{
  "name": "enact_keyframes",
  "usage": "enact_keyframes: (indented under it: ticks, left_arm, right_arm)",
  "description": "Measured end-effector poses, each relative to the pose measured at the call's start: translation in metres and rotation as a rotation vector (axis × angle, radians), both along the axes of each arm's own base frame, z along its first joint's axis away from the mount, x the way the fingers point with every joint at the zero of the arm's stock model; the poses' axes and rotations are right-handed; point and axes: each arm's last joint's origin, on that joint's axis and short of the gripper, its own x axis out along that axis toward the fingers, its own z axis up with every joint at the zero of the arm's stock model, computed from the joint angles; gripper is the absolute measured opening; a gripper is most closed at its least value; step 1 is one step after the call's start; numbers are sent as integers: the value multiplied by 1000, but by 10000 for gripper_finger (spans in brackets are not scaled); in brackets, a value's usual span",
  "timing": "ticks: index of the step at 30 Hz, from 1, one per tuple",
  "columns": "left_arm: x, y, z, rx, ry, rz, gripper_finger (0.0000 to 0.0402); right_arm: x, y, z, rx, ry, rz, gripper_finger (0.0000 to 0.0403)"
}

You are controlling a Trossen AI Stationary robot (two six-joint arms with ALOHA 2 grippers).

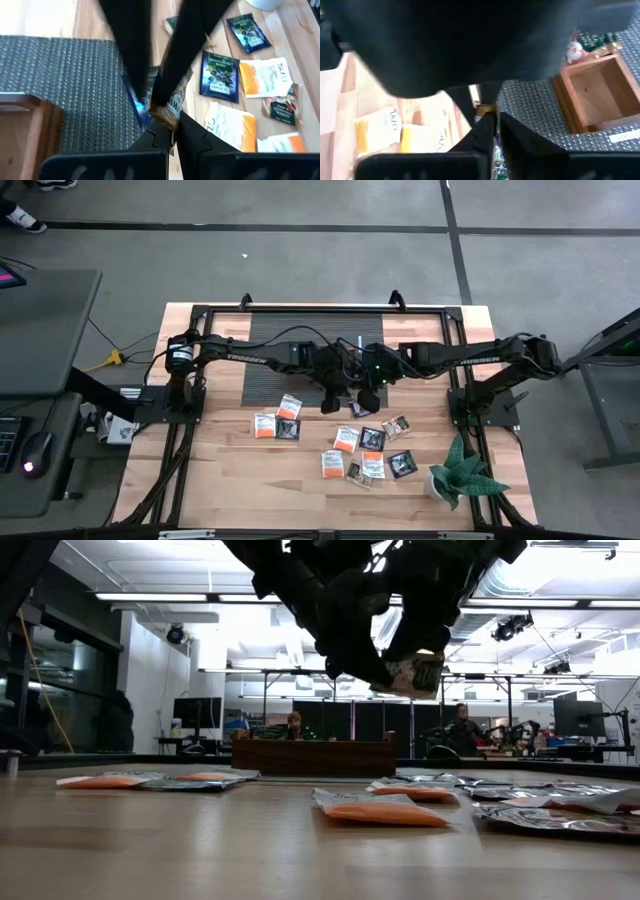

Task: Pick & Place Tea
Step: Put the brown tea bag into the middle section of the wooden organizer

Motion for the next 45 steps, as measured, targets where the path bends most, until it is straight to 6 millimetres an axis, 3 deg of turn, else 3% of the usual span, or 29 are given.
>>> enact_keyframes:
  ticks: [8,11,15,20,25,34,38,45]
  left_arm:
    - [-1,2,-2,54,23,48,1]
    - [-5,15,3,79,21,100,1]
    - [-12,39,24,107,-63,185,1]
    - [-29,70,64,88,-243,233,0]
    - [-47,90,101,70,-410,252,0]
    - [-73,99,152,51,-668,200,0]
    - [-83,103,159,39,-682,188,0]
    - [-84,102,166,1,-740,142,0]
  right_arm:
    - [-18,1,17,0,-6,-30,137]
    - [-35,2,27,16,11,-69,168]
    - [-57,2,45,-9,-28,-138,190]
    - [-77,2,59,-49,-196,-217,189]
    - [-81,-1,60,-81,-412,-313,181]
    - [-71,-13,57,-126,-834,-484,177]
    - [-73,-20,64,-160,-948,-516,177]
    - [-71,-27,73,-164,-1056,-518,178]
